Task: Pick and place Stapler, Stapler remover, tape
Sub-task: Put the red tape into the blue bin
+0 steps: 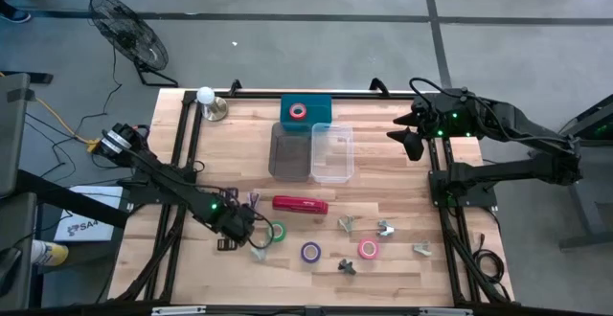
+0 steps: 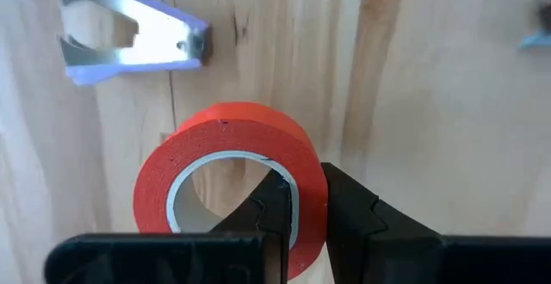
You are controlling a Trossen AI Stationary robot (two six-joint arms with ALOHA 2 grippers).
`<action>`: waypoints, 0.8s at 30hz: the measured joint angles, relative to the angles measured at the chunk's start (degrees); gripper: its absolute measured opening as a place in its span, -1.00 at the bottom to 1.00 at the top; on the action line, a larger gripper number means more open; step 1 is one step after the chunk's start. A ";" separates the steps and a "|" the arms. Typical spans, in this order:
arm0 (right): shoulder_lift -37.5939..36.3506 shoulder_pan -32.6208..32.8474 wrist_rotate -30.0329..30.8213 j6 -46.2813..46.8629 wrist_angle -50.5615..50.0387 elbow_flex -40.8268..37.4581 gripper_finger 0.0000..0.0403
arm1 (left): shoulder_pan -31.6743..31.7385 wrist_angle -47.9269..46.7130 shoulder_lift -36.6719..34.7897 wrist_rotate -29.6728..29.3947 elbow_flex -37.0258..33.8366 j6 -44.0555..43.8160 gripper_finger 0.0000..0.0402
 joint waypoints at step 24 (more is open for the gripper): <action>0.00 -0.02 0.66 -3.69 1.29 0.00 0.18 | 9.75 10.01 -0.16 -19.02 33.11 24.74 -0.81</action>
